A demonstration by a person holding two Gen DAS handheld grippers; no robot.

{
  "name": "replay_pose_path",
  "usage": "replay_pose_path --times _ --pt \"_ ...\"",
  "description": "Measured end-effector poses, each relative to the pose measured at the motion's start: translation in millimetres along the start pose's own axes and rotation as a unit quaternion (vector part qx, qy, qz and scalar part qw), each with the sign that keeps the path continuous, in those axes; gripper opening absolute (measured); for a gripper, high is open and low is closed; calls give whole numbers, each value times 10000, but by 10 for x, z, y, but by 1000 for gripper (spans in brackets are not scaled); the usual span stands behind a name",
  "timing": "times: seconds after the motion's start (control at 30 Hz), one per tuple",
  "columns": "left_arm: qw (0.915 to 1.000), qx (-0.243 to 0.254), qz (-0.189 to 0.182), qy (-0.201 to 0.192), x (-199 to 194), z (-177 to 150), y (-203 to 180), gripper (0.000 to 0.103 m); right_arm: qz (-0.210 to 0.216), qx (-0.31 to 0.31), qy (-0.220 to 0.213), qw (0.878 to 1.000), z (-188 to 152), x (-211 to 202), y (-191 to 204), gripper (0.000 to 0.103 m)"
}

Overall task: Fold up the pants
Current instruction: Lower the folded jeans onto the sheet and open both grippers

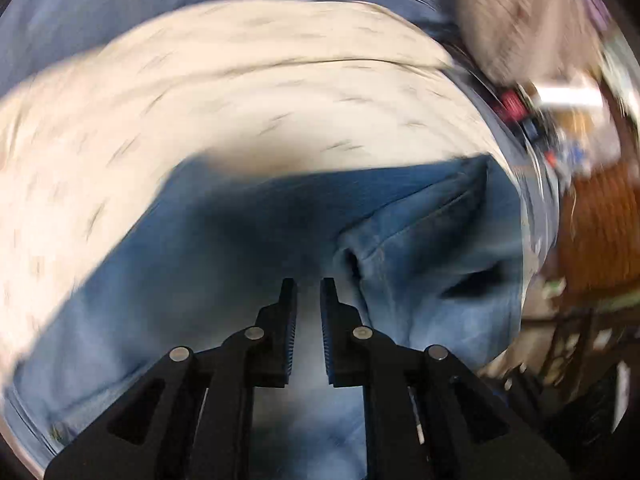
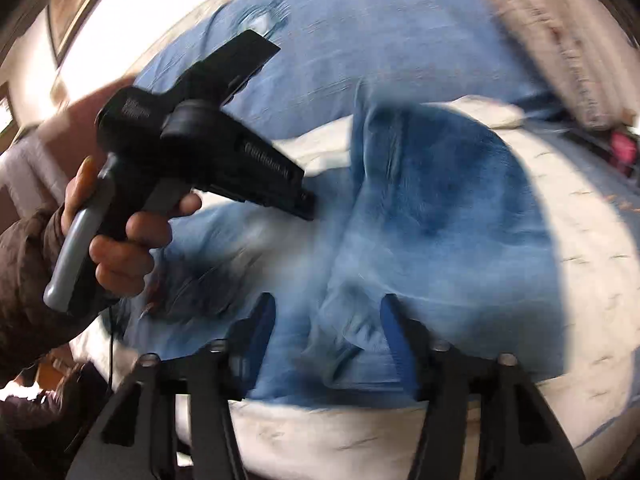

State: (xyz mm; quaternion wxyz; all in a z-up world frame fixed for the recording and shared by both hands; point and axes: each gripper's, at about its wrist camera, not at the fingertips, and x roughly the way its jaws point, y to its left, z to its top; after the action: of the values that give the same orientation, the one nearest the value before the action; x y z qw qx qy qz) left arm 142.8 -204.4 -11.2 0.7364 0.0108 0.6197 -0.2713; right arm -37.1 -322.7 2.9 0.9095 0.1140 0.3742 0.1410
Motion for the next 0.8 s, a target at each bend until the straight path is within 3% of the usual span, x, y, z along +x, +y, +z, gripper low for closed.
replay_pose_path --times 0.1,0.2,0.23,0.27,0.4,0.47,0.6,0.67,0.7,0.73,0.77,0.8 --pt "9965 -610 -551 -128 -129 -160 298 14 163 -135 -196 9996 -2 -265 58 61" --pt "9935 -686 -855 -301 -221 -291 267 50 179 697 -638 9954 -64 -621 -303 81" --pt "9934 -646 -880 -359 -230 -312 212 64 177 1103 -710 9912 -95 -683 -461 82" --pt "9933 -604 -897 -411 -230 -329 151 68 225 1574 -738 9845 -148 -724 -645 82" --pt "9920 -434 -1179 -151 -54 -311 -154 69 680 2971 -578 9507 -376 -643 -1171 82" --pt "9920 -417 -1193 55 101 -331 -285 69 998 3134 -537 9429 -389 -510 -1222 82" --pt "9938 -487 -1002 72 190 -365 -448 78 991 3460 -379 9322 -386 -263 -1289 78" --pt "9917 -554 -1155 69 194 -325 -547 75 1041 3802 -272 9186 -449 -166 -1346 64" --pt "9911 -555 -1204 104 195 -306 -609 73 1024 3851 -217 9169 -463 -124 -1376 41" --pt "9919 -527 -1155 58 176 -304 -647 63 983 3851 -149 9175 -447 -90 -1382 10" --pt "9922 -430 -1168 8 134 -309 -699 39 974 3832 -113 9184 -419 -94 -1374 9" --pt "9921 -389 -1188 22 113 -330 -704 27 1022 3785 -236 9196 -395 -159 -1330 9"
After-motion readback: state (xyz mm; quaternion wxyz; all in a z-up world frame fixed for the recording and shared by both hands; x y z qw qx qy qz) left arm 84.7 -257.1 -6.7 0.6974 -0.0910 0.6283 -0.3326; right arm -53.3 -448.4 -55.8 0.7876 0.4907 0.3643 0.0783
